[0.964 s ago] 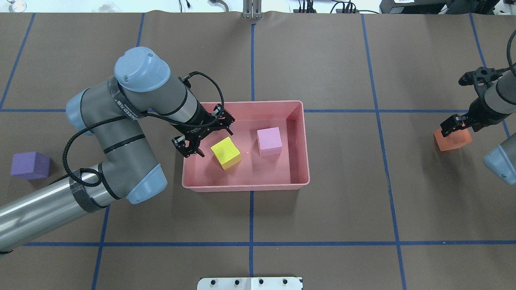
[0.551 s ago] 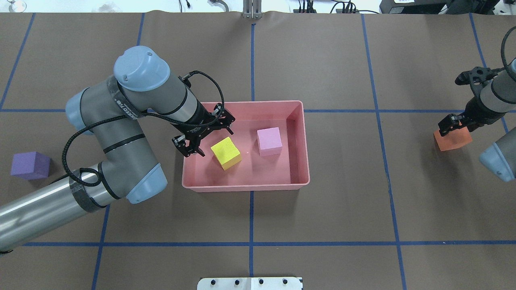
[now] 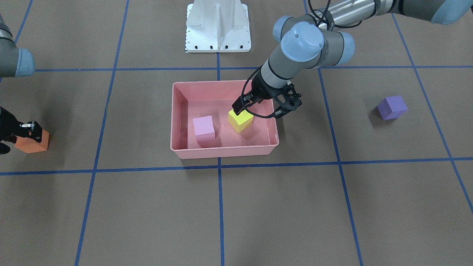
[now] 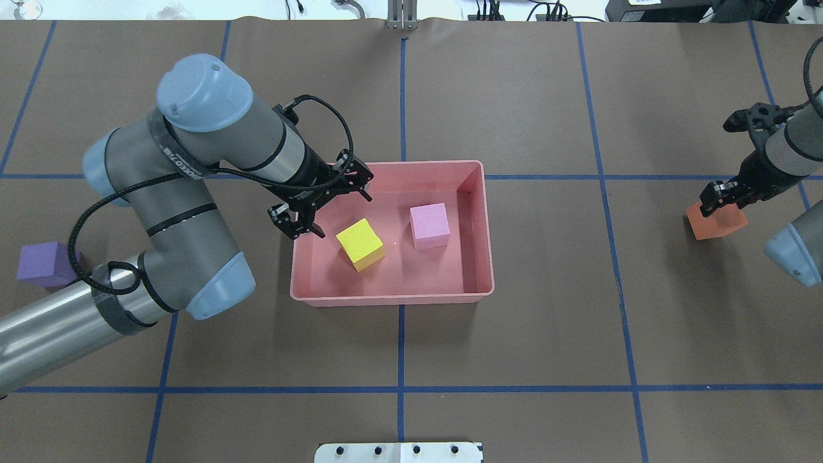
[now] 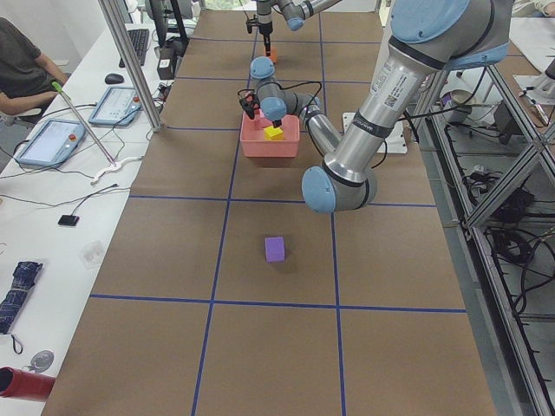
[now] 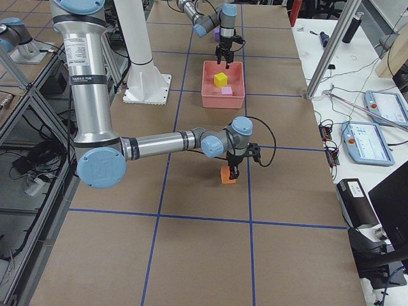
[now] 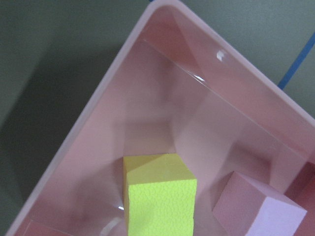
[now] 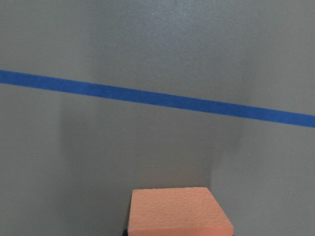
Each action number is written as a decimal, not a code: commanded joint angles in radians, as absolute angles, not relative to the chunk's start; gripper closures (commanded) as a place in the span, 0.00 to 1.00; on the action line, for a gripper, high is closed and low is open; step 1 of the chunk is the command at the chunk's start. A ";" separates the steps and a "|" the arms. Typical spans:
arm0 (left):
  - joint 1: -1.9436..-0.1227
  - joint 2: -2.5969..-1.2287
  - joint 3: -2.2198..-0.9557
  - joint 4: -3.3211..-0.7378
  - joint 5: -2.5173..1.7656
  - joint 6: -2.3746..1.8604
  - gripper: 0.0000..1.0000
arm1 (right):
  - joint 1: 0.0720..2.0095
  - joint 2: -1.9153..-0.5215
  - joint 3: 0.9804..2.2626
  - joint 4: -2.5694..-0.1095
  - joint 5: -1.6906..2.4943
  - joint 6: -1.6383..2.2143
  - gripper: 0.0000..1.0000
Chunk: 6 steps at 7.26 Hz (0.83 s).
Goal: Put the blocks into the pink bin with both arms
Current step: 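Release yellow-green cube with left gripper while right gripper grasps orange cube, then carry orange cube into bin with right gripper while left reaches purple cube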
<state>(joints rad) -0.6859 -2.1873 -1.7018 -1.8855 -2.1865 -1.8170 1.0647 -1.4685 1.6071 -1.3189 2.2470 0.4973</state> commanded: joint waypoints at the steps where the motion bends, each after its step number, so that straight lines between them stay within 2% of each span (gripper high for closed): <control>1: -0.738 -1.997 -1.889 -1.888 -2.197 -1.611 0.01 | 1.117 -1.393 1.653 -1.394 2.363 0.526 1.00; 3: -0.814 -1.704 -2.040 -1.893 -2.198 -1.237 0.01 | 1.111 -1.228 1.707 -1.530 2.367 0.730 1.00; 5: -0.952 -1.529 -2.034 -1.898 -2.200 -0.862 0.01 | 1.008 -1.142 1.793 -1.534 2.356 1.018 1.00; 6: -1.016 -1.491 -2.004 -1.896 -2.204 -0.731 0.01 | 0.927 -1.103 1.836 -1.534 2.323 1.193 1.00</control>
<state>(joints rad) -0.9345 -1.5630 -2.0263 -1.8961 -2.2006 -0.9198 1.0140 -1.1610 1.7856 -1.5311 2.3510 0.9824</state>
